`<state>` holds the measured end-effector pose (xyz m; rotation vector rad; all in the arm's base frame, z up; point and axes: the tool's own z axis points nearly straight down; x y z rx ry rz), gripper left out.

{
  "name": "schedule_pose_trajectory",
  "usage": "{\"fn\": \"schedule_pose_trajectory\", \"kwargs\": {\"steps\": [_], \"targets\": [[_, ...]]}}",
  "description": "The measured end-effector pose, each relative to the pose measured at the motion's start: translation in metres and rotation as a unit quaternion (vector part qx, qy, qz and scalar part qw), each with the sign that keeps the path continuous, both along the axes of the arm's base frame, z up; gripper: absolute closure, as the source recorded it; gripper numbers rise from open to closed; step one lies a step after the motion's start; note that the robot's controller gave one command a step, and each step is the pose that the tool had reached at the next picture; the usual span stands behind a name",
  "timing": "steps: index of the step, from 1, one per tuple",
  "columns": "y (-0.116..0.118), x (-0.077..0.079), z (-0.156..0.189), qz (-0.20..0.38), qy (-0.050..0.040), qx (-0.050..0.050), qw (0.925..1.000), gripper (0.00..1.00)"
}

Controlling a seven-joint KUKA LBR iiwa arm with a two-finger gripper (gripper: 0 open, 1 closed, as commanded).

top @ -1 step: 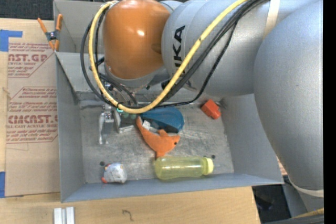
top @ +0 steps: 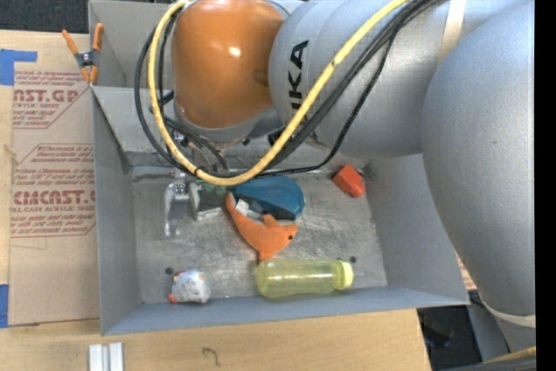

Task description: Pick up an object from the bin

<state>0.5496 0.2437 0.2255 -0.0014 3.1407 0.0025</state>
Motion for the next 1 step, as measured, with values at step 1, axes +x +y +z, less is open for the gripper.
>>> {"fn": "schedule_pose_trajectory", "kwargs": {"steps": [1], "targets": [[-0.0247, -0.0129, -0.0221, 0.101, -0.0034, 0.001, 0.9949, 0.0]]}}
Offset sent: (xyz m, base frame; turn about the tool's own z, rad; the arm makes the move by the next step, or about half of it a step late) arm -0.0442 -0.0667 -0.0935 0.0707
